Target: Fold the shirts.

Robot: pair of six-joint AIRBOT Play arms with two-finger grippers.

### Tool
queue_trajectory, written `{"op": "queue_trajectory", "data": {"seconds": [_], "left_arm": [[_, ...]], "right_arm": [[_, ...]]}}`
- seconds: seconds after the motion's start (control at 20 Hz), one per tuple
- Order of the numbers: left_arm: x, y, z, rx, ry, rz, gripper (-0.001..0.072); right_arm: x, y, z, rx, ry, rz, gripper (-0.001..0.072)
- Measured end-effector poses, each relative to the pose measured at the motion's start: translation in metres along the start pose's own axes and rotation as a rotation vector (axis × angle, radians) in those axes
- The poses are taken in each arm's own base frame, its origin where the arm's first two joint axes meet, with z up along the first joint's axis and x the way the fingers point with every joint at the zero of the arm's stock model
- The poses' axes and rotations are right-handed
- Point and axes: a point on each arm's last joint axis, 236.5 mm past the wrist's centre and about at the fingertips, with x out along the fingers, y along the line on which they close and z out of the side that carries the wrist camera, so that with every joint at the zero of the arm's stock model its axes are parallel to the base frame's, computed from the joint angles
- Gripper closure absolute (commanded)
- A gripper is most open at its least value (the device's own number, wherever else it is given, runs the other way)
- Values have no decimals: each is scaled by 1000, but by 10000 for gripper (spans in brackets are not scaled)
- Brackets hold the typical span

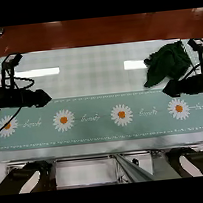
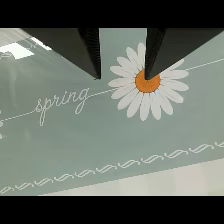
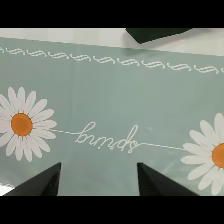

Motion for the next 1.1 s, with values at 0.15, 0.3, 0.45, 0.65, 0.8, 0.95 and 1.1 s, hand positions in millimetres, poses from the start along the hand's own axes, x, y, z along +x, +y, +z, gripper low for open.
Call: {"op": "queue_trajectory", "data": {"seconds": [0.15,0.3,0.45,0.65,0.8,0.95,1.1], "left_arm": [[2,0,-1,-2,4,0,373],[3,1,-1,-3,6,0,373],[3,1,0,-3,5,1,374],[3,1,-1,-3,6,0,374],[3,1,-1,-3,6,0,373],[3,1,-1,-3,6,0,373],[3,1,-1,-3,6,0,373]], "right_arm": [[0,0,0,0,1,0,176],[0,0,0,0,1,0,176],[0,0,0,0,1,0,176],[0,0,0,0,1,0,176],[0,0,2,0,-9,1,176],[0,1,15,2,-64,4,176],[-1,2,25,12,-108,9,176]]}}
